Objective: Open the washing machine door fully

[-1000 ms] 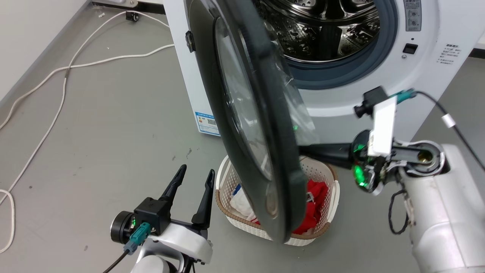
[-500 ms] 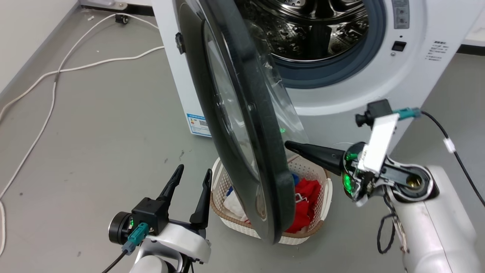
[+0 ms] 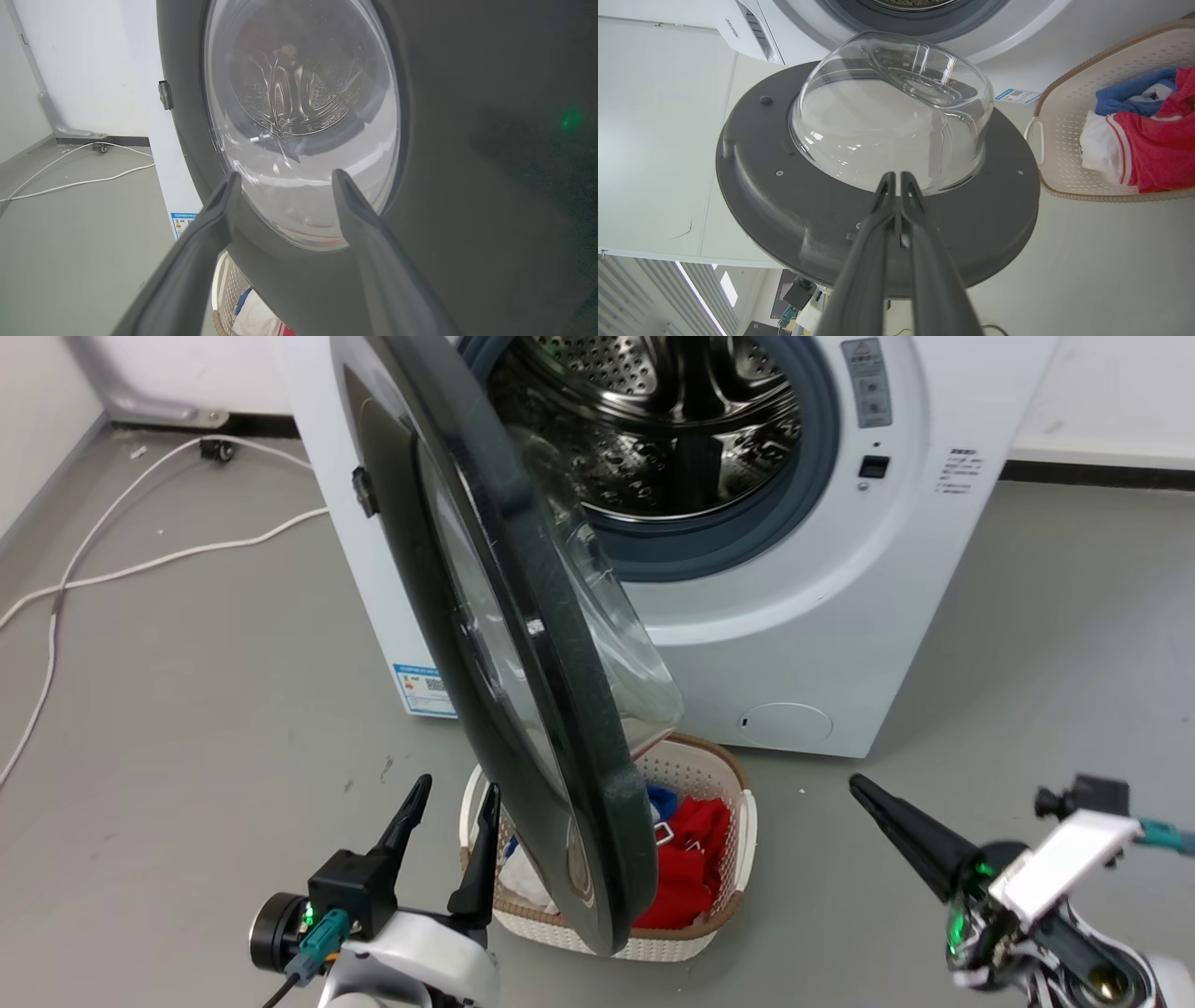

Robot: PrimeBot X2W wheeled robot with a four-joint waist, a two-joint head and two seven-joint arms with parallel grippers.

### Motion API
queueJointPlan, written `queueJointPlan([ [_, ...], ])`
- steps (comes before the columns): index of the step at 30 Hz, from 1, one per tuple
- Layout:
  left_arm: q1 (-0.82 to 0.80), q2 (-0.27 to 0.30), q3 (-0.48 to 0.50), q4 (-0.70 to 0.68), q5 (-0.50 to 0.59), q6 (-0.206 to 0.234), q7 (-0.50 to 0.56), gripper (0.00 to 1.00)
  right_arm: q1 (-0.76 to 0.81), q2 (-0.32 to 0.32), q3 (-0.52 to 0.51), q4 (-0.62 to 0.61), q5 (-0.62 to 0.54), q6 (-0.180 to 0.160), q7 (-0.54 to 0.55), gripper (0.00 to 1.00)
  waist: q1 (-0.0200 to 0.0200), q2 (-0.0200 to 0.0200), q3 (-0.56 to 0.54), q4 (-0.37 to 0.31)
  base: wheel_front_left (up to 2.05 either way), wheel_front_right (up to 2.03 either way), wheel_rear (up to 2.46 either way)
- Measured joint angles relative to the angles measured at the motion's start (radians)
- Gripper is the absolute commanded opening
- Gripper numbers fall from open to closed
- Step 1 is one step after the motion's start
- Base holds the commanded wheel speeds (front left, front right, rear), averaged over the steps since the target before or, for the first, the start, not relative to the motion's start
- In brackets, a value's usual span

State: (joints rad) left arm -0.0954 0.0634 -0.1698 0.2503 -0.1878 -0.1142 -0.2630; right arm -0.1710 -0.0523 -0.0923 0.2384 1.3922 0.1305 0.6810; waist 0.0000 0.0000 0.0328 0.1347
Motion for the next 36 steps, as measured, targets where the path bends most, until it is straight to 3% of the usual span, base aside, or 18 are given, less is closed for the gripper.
queueJointPlan([
  [1,0.003,0.002,0.002,0.002,0.000,0.000,0.000,1.00,0.023,0.000,-0.005,-0.014,-0.003,0.000,-0.017,0.93,0.0000,0.0000,-0.005,-0.006,0.00,0.00,0.00],
  [2,0.008,0.003,0.004,0.004,0.000,0.001,0.000,1.00,0.043,0.000,-0.008,-0.025,-0.007,0.000,-0.035,1.00,0.0000,0.0000,-0.010,-0.011,0.00,0.00,0.00],
  [6,0.024,0.008,0.011,0.011,-0.004,0.003,0.000,1.00,0.114,0.000,-0.005,-0.075,-0.042,0.000,-0.124,1.00,0.0000,0.0000,-0.030,-0.030,0.00,0.00,0.00],
  [10,0.034,0.016,0.020,0.021,-0.010,0.007,0.000,1.00,0.158,0.001,0.006,-0.119,-0.152,0.000,-0.256,1.00,0.0000,0.0000,-0.038,-0.045,0.00,0.00,0.00],
  [17,0.041,0.021,0.039,0.029,-0.018,0.015,0.000,1.00,0.205,-0.029,0.014,-0.203,-0.613,0.000,-0.530,1.00,0.0000,0.0000,-0.049,-0.071,0.00,0.00,0.00],
  [22,0.043,0.021,0.044,0.029,-0.019,0.019,0.000,1.00,0.237,-0.039,-0.004,-0.280,-0.920,0.000,-0.668,1.00,0.0000,0.0000,-0.057,-0.074,0.00,0.00,0.00],
  [28,0.049,0.024,0.050,0.030,-0.021,0.023,0.000,1.00,0.290,-0.028,-0.016,-0.361,-1.176,0.000,-0.724,1.00,0.0000,0.0000,-0.065,-0.079,0.00,0.00,0.00],
  [36,0.068,0.038,0.054,0.036,-0.021,0.026,0.000,1.00,0.404,-0.006,0.005,-0.388,-1.262,0.000,-0.732,1.00,0.0000,0.0000,-0.089,-0.085,0.00,0.00,0.00],
])
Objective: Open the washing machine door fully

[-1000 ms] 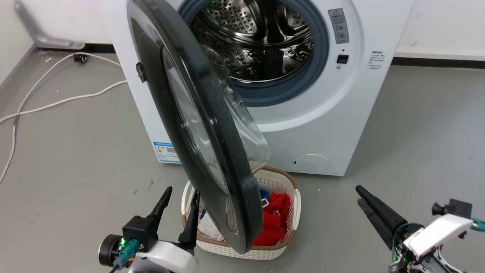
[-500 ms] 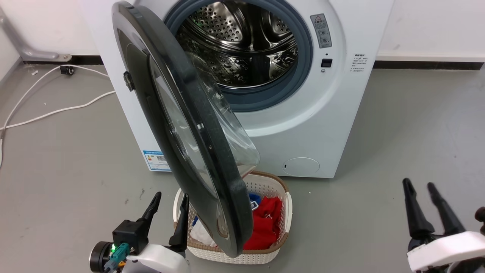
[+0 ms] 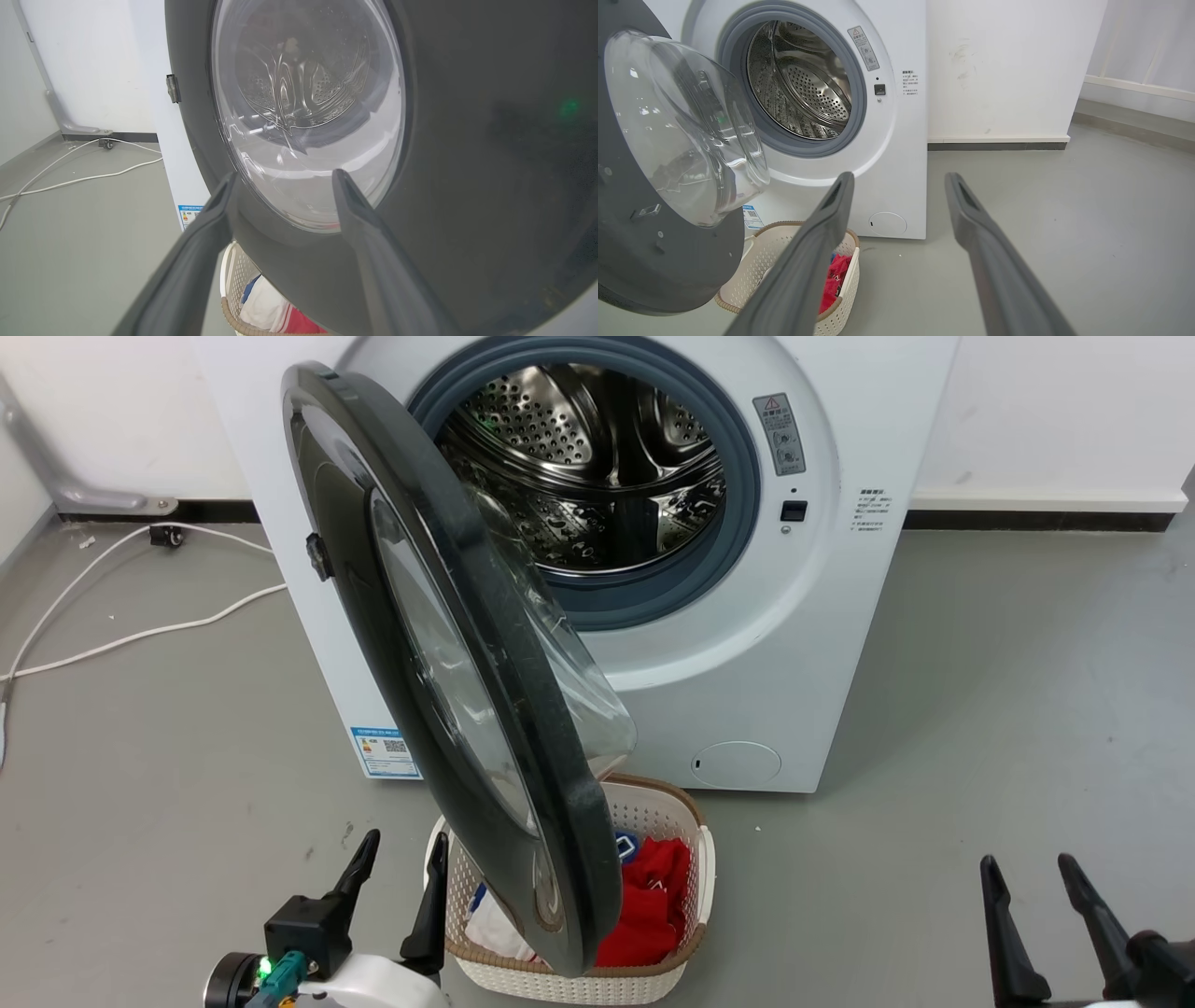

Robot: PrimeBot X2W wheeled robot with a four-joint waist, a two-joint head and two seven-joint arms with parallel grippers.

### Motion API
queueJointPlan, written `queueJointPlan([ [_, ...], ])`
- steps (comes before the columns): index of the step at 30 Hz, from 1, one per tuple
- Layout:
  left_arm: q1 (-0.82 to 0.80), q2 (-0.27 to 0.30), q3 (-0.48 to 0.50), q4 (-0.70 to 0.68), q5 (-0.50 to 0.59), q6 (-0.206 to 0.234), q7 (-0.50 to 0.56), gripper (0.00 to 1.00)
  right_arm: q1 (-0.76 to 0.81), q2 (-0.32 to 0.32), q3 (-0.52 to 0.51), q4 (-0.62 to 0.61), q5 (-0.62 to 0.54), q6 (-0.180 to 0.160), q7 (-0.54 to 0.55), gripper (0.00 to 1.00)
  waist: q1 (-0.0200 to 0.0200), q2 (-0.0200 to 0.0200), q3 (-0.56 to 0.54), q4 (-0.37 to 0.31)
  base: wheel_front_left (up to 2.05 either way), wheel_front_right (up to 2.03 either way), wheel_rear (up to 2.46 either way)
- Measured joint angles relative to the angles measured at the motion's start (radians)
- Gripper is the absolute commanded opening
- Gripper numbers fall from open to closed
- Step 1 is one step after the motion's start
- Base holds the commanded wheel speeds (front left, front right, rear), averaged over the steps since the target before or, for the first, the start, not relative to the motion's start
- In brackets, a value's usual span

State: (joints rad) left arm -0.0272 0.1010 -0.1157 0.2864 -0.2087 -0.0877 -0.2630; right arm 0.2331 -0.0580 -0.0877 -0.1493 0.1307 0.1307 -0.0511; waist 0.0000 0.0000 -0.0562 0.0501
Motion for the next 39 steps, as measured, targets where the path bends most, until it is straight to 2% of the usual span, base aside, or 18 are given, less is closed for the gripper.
queueJointPlan([
  [18,0.012,0.021,-0.018,-0.004,-0.008,0.009,0.013,1.00,0.028,0.006,0.026,-0.009,0.010,0.000,0.012,1.00,0.0001,0.0000,-0.004,-0.021,0.00,0.00,0.00],
  [19,0.012,0.021,-0.019,-0.006,-0.010,0.009,0.013,0.78,0.028,0.006,0.026,-0.009,0.010,0.000,0.012,1.00,0.0001,0.0000,-0.004,-0.021,0.00,0.00,0.00],
  [20,0.012,0.023,-0.021,-0.009,-0.010,0.009,0.013,0.33,0.028,0.006,0.026,-0.009,0.010,0.000,0.012,1.00,0.0001,0.0000,-0.004,-0.022,0.00,0.00,0.00],
  [21,0.012,0.024,-0.021,-0.011,-0.010,0.009,0.013,0.00,0.028,0.006,0.026,-0.009,0.010,0.000,0.012,1.00,0.0001,0.0000,-0.004,-0.023,0.00,0.00,0.00],
  [30,0.011,0.032,-0.023,-0.049,-0.026,0.013,0.033,0.00,0.027,0.006,0.020,-0.008,0.017,0.000,0.012,1.00,0.0001,0.0000,0.000,-0.032,0.00,0.00,0.00],
  [35,-0.007,0.038,-0.001,-0.136,-0.040,0.046,0.081,0.00,0.024,0.006,0.021,-0.007,0.017,0.000,0.016,1.00,0.0001,0.0000,-0.001,-0.033,0.00,0.00,0.00],
  [39,-0.036,0.047,0.014,-0.263,-0.027,0.081,0.110,0.00,0.023,0.006,0.019,-0.005,0.020,0.000,0.017,1.00,0.0001,0.0000,-0.006,-0.030,0.00,0.00,0.00],
])
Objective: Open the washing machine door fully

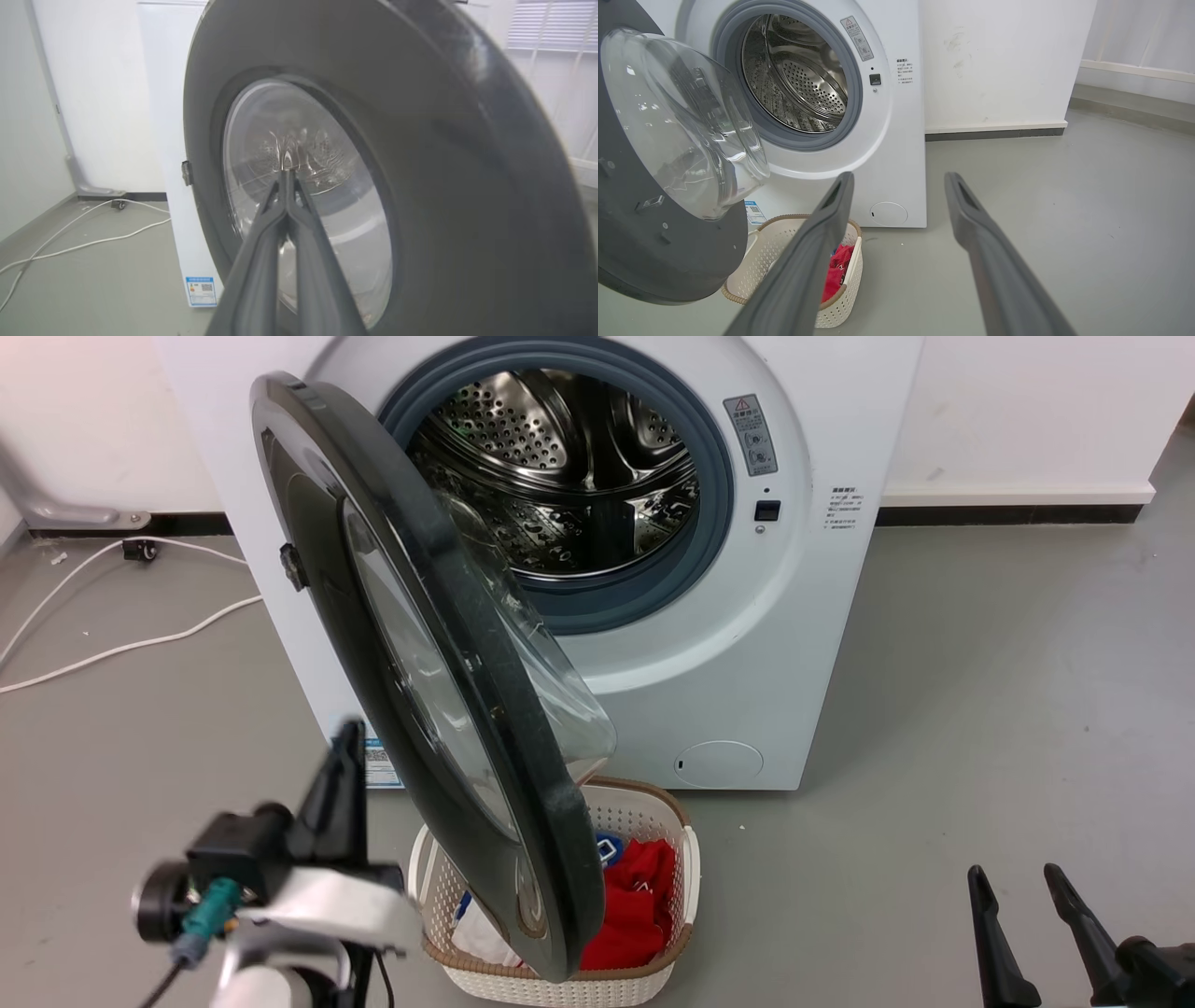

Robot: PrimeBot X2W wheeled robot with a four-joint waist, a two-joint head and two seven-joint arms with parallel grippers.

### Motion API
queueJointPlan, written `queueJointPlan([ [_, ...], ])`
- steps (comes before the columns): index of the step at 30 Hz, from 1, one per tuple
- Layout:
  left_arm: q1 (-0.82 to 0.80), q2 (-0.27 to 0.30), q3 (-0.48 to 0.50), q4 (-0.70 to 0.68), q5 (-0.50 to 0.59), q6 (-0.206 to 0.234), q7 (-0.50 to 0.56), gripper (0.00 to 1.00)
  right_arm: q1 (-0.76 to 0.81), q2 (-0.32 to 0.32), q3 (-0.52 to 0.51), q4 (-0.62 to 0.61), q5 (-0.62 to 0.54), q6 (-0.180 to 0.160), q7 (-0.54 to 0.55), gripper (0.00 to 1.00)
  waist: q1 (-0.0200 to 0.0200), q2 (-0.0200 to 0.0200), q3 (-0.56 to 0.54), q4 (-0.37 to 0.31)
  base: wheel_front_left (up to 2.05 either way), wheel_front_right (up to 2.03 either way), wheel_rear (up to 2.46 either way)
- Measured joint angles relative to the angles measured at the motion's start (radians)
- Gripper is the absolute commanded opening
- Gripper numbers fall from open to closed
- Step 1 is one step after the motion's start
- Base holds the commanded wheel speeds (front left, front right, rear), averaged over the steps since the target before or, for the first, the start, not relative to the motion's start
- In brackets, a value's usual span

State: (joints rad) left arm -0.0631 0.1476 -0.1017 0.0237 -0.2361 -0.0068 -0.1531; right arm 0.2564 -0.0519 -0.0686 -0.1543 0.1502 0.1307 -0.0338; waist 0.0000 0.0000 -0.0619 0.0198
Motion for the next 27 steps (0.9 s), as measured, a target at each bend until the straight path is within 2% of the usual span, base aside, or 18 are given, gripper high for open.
queueJointPlan([
  [6,-0.072,0.010,0.000,-0.211,0.030,0.027,0.023,0.00,-0.001,0.000,-0.002,0.002,0.006,0.000,0.000,1.00,0.0000,0.0000,-0.004,0.006,0.00,0.00,0.00],
  [12,-0.165,0.001,-0.054,-0.377,0.053,0.015,0.037,0.00,-0.014,0.000,0.000,0.009,0.007,0.000,0.000,1.00,0.0000,0.0000,-0.001,0.003,0.00,0.00,0.00],
  [18,-0.233,-0.037,-0.183,-0.449,0.044,-0.028,0.102,0.00,-0.021,0.000,-0.003,0.016,0.008,0.000,-0.001,1.00,0.0000,0.0000,-0.002,0.004,0.00,0.00,0.00],
  [27,-0.242,-0.078,-0.412,-0.458,-0.025,-0.063,0.228,0.00,-0.021,0.001,-0.012,0.032,0.017,0.000,-0.002,1.00,0.0000,0.0000,0.004,0.004,0.00,0.00,0.00],
])
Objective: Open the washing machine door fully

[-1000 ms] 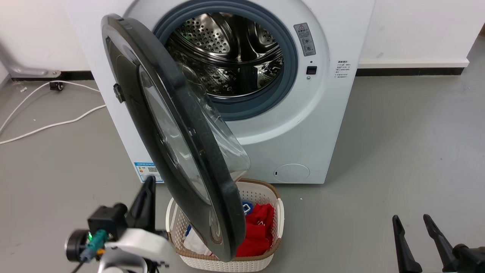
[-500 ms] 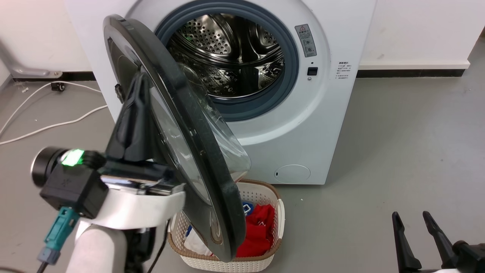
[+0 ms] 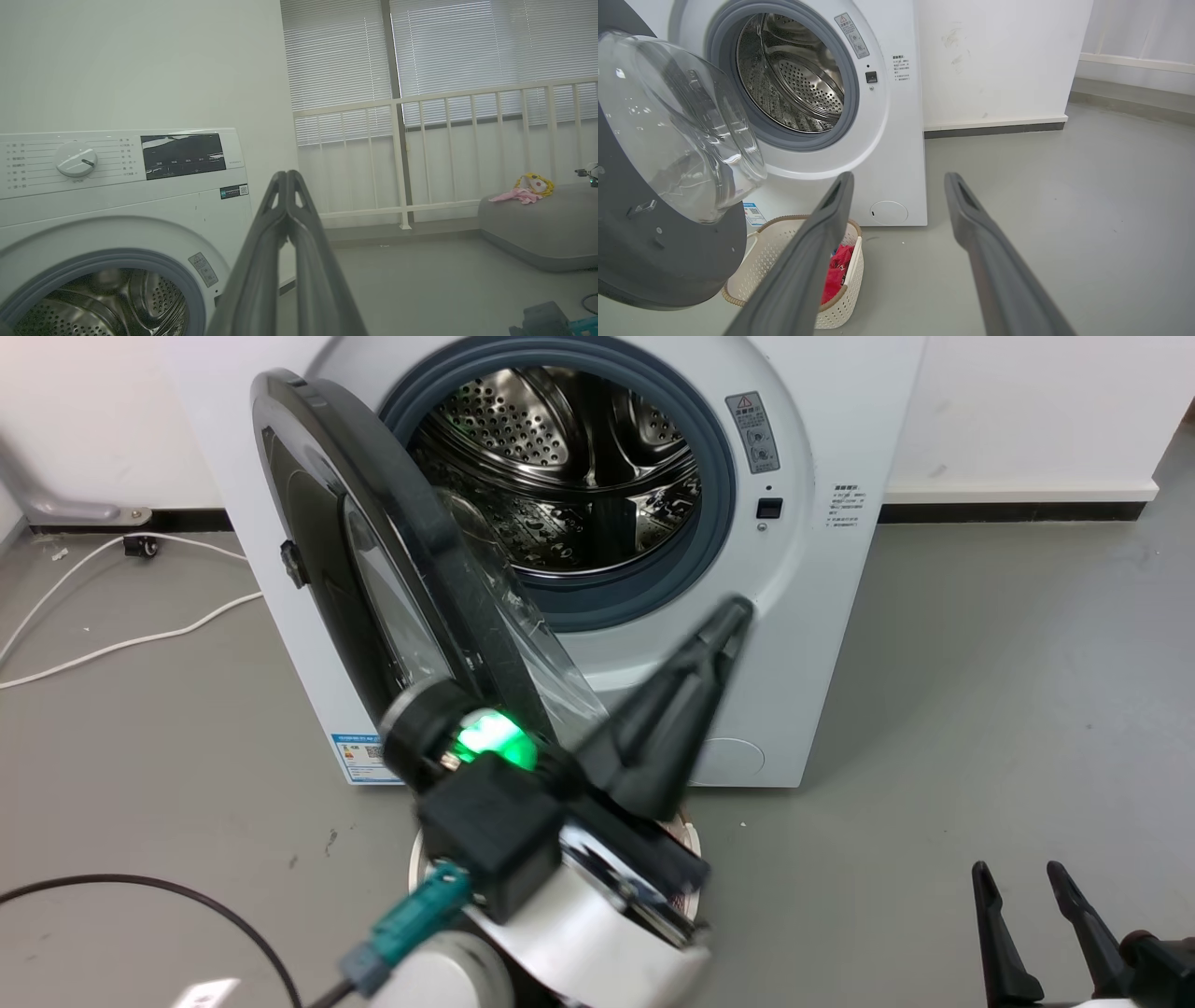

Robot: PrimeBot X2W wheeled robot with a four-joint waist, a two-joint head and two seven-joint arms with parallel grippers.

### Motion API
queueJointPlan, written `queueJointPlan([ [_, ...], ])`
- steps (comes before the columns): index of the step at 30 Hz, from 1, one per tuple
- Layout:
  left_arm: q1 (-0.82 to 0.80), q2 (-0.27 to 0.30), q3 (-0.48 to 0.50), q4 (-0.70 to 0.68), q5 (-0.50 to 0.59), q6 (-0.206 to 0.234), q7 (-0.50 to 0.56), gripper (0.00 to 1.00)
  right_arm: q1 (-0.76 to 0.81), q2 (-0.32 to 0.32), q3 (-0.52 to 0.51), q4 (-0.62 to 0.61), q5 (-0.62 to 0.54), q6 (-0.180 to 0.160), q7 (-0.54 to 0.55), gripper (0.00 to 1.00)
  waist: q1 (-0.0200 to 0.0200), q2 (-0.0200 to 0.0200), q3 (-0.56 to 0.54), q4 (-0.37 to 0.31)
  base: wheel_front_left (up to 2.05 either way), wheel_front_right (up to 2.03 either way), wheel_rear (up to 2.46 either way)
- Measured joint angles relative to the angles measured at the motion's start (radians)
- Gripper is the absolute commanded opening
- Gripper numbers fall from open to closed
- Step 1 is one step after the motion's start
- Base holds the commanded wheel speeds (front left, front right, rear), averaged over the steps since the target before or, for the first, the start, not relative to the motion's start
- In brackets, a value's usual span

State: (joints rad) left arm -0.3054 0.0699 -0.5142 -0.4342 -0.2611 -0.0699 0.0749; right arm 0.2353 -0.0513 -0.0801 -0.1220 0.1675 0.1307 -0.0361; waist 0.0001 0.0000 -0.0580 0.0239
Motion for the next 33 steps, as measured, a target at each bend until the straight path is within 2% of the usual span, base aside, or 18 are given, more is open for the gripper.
queueJointPlan([
  [7,0.076,-0.003,-0.124,-0.001,-0.052,-0.010,0.084,0.00,0.000,0.000,-0.007,0.007,0.007,0.000,0.002,1.00,0.0000,0.0000,0.006,0.015,0.00,0.00,0.00],
  [12,0.166,0.026,-0.162,0.042,-0.071,0.000,0.128,0.00,0.000,0.000,-0.007,0.008,0.008,0.000,0.003,1.00,0.0000,0.0000,0.016,0.024,0.00,0.00,0.00],
  [19,0.221,0.072,-0.143,0.182,-0.067,0.032,0.124,0.00,-0.010,0.000,-0.002,0.013,0.014,0.000,0.012,1.00,0.0000,0.0000,0.036,0.034,0.00,0.00,0.00],
  [33,0.221,0.080,-0.055,0.360,-0.071,0.097,0.060,0.00,-0.012,0.000,0.005,0.035,0.029,0.000,0.012,1.00,0.0000,0.0000,0.049,0.026,0.00,0.00,0.00],
])
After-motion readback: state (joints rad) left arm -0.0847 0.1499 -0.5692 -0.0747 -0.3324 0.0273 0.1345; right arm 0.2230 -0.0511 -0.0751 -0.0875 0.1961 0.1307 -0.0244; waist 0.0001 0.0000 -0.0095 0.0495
